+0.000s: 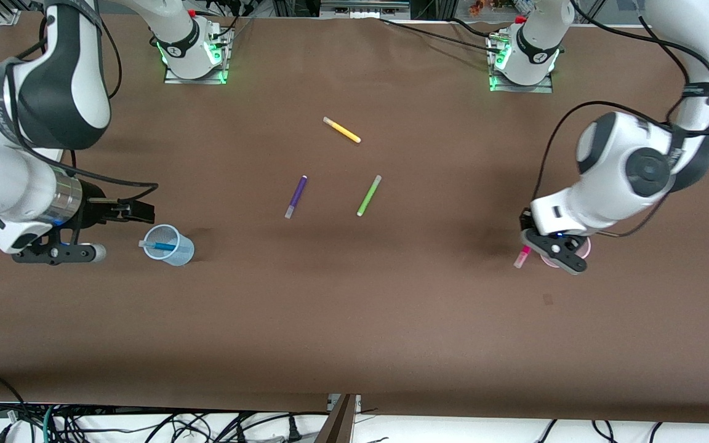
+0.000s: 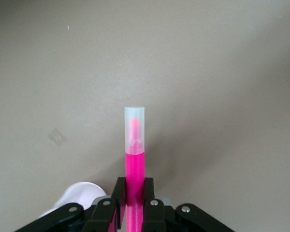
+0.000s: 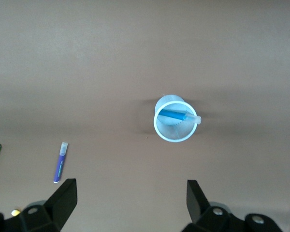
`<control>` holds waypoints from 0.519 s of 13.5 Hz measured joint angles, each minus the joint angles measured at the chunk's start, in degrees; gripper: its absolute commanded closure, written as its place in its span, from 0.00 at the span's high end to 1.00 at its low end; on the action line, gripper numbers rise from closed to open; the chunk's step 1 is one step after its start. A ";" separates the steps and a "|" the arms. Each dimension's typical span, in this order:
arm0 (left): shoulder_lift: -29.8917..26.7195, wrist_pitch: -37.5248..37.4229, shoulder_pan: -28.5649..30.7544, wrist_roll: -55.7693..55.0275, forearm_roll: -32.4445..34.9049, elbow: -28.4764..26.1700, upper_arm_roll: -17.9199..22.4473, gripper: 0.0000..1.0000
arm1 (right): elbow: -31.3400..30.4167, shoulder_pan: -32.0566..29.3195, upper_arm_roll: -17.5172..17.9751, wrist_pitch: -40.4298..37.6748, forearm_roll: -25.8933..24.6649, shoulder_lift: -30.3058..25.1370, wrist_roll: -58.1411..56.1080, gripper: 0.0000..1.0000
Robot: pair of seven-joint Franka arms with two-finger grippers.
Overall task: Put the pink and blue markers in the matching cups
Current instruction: 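Carry the pink marker to the pink cup while the right gripper withdraws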
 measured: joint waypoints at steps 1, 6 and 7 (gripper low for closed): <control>0.25 0.98 2.32 7.29 -3.47 -0.26 -0.04 0.00 | -0.35 -2.61 2.27 -0.42 -0.56 -1.15 0.20 1.00; 5.83 2.23 12.77 37.57 -19.76 -0.82 -0.07 0.00 | -4.65 -14.04 10.01 -1.57 -9.15 -9.71 0.22 1.00; 7.07 2.43 14.24 42.08 -21.71 -0.83 -0.10 0.00 | -6.25 -15.84 11.62 -1.45 -9.58 -11.68 0.22 1.00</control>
